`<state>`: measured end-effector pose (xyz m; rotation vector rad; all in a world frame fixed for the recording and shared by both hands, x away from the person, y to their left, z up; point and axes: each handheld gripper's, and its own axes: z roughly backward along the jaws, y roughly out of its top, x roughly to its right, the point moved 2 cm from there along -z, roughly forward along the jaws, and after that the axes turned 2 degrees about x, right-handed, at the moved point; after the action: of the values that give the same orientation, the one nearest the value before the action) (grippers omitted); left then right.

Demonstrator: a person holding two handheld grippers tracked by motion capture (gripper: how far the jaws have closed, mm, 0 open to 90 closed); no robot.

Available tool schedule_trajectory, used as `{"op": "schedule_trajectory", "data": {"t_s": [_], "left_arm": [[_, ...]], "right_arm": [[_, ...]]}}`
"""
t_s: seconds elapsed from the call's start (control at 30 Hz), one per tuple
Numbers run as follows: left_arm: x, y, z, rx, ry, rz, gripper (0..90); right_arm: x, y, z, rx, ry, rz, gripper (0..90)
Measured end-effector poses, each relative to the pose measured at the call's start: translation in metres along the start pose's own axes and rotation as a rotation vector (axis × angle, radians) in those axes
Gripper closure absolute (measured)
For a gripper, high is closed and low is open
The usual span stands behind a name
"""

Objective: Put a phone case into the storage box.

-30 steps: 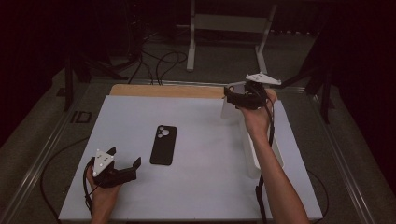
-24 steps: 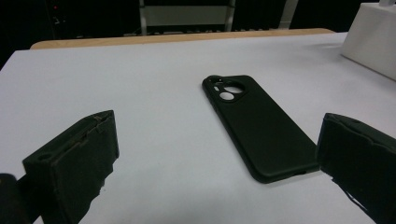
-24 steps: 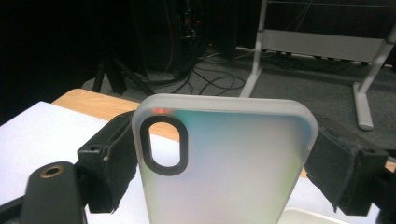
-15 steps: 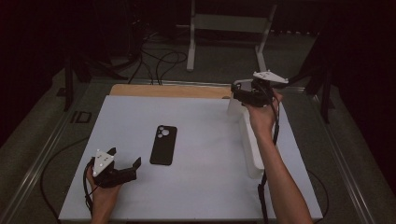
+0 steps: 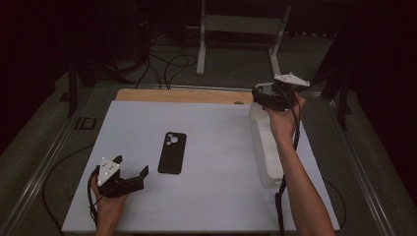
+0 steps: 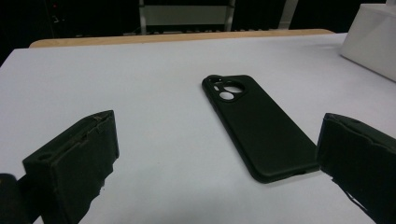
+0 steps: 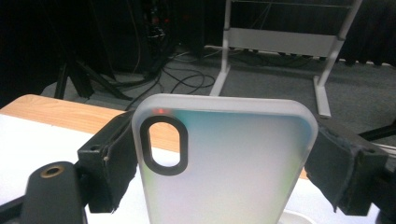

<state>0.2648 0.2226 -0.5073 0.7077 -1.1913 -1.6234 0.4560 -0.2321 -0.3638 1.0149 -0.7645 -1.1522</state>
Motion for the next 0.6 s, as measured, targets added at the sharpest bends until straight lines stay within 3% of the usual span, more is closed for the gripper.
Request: {"op": "schedule_trajectory", "data": {"t_s": [0.6], "left_arm": [[-0.002,0.0,0.0,0.005,-0.007,0.024,0.0]], "right_arm": [[0.023,-0.002,-0.003,-0.038,-0.074,0.012,16.6]]}}
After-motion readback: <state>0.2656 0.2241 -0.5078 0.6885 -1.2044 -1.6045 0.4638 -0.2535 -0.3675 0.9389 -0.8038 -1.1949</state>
